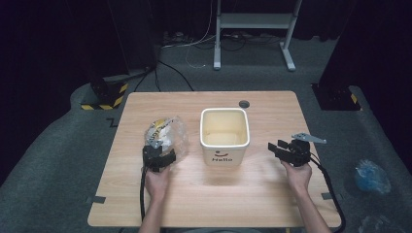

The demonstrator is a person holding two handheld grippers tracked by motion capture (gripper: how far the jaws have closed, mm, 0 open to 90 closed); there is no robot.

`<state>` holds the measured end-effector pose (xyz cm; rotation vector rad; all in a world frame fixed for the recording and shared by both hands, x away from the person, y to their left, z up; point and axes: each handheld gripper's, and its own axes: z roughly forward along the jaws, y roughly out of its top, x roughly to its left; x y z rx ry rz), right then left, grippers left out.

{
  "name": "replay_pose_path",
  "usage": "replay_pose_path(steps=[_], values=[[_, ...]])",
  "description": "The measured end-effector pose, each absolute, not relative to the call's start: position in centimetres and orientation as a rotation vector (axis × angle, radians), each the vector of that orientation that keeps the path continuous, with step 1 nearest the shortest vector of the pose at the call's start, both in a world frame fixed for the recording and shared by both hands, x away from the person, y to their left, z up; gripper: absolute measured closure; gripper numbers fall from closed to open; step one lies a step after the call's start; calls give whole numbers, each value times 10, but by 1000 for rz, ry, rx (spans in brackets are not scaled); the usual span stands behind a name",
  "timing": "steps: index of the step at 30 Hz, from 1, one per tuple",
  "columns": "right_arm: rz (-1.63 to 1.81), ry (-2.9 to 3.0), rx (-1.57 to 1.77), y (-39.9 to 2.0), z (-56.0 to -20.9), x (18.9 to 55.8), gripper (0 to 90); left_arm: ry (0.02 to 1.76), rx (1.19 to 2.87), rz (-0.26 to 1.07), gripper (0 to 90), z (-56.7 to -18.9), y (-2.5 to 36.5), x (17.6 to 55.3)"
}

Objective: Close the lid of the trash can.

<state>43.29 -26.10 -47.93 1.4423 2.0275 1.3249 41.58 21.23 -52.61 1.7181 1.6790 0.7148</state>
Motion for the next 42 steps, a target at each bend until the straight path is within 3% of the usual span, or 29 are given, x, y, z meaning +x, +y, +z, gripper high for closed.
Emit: replay_pose_path(steps=[25, 42], values=[[1279, 2041, 1534, -266, -503, 444, 419, 1674, 1721, 712, 300, -526, 212, 416], [1144, 2056, 1516, -268, -513, 451, 434, 1674, 1721, 711, 299, -526, 212, 416]])
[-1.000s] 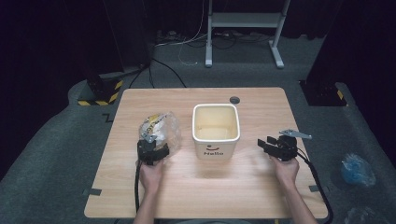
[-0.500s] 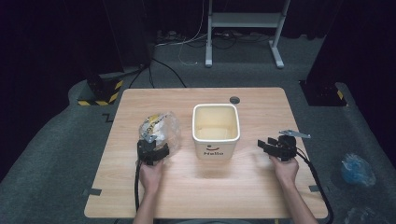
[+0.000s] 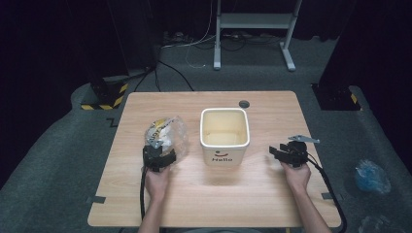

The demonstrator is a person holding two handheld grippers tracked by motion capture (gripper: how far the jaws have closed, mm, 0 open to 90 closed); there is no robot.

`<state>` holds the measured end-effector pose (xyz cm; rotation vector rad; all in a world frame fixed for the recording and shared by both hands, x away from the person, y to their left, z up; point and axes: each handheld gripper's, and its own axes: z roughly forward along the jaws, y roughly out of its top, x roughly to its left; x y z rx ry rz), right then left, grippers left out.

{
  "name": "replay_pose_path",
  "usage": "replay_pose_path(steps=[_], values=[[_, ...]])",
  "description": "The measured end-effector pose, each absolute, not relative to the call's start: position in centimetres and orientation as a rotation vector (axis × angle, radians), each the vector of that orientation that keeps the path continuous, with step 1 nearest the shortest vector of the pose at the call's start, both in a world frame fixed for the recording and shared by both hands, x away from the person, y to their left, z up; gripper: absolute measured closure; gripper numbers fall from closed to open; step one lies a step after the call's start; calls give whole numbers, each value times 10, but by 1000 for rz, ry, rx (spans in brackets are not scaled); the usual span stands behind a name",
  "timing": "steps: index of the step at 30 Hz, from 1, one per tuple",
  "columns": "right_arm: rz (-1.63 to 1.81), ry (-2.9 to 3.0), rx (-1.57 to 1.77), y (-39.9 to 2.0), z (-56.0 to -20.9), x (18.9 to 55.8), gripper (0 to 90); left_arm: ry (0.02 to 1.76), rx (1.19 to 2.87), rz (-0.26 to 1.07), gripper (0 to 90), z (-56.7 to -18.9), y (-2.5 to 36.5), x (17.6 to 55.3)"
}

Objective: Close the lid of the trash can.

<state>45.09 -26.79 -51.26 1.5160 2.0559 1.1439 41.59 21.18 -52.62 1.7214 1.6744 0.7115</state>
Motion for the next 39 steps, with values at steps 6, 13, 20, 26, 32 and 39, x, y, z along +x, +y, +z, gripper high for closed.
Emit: replay_pose_path(steps=[6, 13, 20, 26, 32, 39], values=[[1093, 2054, 1482, -267, -514, 453, 433, 1675, 1728, 714, 299, -526, 212, 416], [1044, 2047, 1446, -266, -516, 456, 427, 1675, 1724, 713, 299, -526, 212, 416], [1007, 2050, 1417, -263, -519, 457, 428, 1675, 1724, 714, 299, -526, 212, 416], [980, 2056, 1392, -261, -522, 457, 425, 1675, 1724, 714, 299, -526, 212, 416], [962, 2059, 1383, -261, -522, 458, 422, 1675, 1724, 713, 299, -526, 212, 416], [945, 2077, 1381, -261, -523, 460, 406, 1676, 1722, 711, 300, -526, 212, 416]])
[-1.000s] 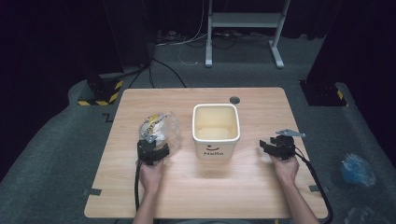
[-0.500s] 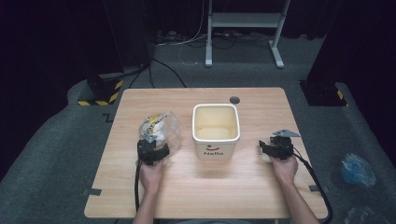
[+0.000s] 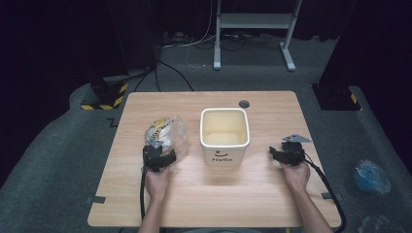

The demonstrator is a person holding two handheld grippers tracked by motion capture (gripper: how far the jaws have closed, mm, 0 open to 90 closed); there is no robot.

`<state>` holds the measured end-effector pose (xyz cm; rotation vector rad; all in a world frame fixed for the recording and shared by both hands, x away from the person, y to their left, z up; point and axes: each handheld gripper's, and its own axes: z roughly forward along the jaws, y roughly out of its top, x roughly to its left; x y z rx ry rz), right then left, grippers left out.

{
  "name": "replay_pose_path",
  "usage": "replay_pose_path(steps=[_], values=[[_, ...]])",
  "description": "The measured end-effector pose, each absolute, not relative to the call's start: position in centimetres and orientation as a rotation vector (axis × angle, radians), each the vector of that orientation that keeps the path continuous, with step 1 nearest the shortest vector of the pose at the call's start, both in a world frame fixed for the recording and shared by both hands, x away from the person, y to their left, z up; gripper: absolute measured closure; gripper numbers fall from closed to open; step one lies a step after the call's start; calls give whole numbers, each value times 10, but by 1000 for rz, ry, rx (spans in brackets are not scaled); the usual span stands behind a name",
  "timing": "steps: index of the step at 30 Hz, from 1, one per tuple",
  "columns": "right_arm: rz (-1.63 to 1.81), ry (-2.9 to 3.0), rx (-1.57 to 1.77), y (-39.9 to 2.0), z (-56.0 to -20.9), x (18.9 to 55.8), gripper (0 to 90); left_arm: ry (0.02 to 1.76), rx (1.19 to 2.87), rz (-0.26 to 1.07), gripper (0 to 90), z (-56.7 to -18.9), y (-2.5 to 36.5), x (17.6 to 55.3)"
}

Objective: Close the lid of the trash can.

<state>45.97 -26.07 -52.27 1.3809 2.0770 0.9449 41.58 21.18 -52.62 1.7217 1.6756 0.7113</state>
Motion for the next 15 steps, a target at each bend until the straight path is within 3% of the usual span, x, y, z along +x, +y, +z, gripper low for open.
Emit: replay_pose_path(steps=[15], values=[[941, 2100, 1368, -260, -523, 461, 357, 1673, 1722, 713, 299, -526, 212, 415]])
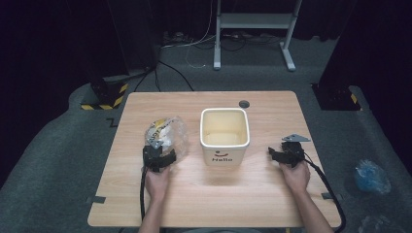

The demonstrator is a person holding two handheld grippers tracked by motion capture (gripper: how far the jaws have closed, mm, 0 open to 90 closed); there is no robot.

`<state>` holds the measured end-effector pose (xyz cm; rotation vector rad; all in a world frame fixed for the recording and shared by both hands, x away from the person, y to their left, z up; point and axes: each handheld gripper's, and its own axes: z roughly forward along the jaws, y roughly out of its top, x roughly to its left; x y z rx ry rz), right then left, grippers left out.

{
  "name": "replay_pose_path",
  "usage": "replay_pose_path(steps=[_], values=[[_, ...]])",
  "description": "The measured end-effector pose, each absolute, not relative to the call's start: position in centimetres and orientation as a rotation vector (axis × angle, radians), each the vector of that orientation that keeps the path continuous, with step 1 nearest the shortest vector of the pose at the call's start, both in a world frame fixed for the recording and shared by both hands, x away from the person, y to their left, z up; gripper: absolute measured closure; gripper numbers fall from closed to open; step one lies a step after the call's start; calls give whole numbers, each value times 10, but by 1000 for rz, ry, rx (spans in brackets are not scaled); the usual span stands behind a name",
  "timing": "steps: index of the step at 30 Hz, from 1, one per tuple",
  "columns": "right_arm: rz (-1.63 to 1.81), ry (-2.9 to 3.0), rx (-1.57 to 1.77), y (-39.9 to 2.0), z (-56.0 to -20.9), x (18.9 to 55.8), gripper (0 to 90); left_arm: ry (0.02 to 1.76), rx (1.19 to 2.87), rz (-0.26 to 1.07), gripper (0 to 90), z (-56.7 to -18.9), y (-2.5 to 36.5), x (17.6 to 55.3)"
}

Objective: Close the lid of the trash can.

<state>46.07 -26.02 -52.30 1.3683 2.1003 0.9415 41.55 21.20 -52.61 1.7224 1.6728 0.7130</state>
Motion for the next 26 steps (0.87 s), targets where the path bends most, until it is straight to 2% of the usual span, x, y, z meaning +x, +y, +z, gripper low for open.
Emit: replay_pose_path(steps=[26], values=[[945, 2103, 1371, -260, -523, 461, 348, 1678, 1721, 717, 308, -526, 211, 415]])
